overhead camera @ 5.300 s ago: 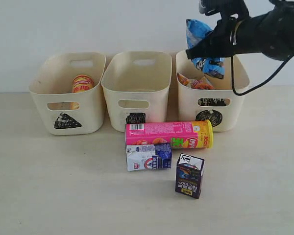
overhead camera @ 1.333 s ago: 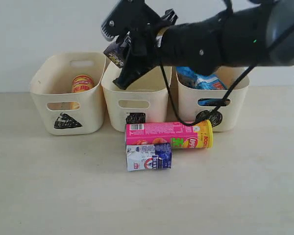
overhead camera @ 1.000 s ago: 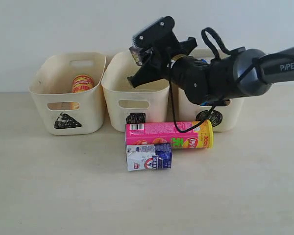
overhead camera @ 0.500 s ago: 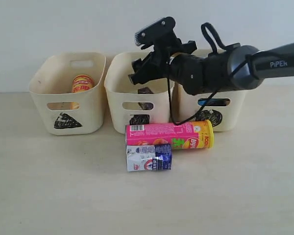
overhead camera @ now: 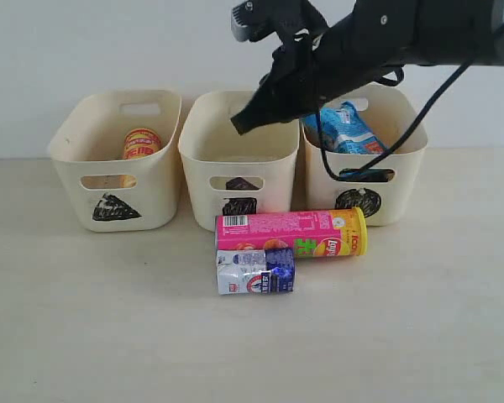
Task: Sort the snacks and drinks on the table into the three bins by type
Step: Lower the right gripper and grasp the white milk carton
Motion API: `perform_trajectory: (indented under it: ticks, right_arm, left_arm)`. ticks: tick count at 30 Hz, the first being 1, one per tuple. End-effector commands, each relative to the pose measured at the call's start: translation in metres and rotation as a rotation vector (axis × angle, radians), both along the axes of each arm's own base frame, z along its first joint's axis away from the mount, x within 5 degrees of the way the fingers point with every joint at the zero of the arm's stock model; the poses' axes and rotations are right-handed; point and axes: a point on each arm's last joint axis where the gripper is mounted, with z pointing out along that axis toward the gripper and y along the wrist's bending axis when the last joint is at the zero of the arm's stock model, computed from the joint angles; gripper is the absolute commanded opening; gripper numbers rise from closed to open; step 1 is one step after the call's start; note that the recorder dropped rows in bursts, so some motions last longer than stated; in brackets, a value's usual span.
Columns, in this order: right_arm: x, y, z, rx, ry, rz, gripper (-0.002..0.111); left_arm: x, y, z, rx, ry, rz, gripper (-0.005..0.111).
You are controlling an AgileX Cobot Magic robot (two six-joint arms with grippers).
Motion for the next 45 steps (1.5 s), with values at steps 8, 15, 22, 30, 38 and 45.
perform_trajectory:
  ticks: [8, 15, 22, 30, 38, 45]
  right_arm:
    - [-0.047, -0.011, -0.02, -0.352, 0.398, 0.307, 0.002]
    - [-0.062, 0.014, -0.034, -0.405, 0.386, 0.415, 0.046]
    - [-0.064, 0.032, -0.069, -0.499, 0.326, 0.507, 0.069]
    - [-0.057, 0.05, -0.112, -0.662, 0.218, 0.594, 0.076]
    - [-0.04, 0.059, -0.152, -0.702, 0.12, 0.604, 0.076]
    - [-0.042, 0.055, -0.153, -0.738, 0.158, 0.615, 0.031]
  left_arm:
    - [0.0, 0.0, 0.001, -0.012, -0.009, 0.004, 0.004]
    - [0.0, 0.0, 0.001, -0.012, -0.009, 0.004, 0.004]
    - [0.0, 0.0, 0.001, -0.012, -0.009, 0.004, 0.004]
    - [0.0, 0.0, 0.001, -0.012, -0.009, 0.004, 0.004]
    - [0.0, 0.0, 0.001, -0.012, -0.009, 0.004, 0.004]
    - [0.0, 0.0, 0.001, -0.012, -0.009, 0.004, 0.004]
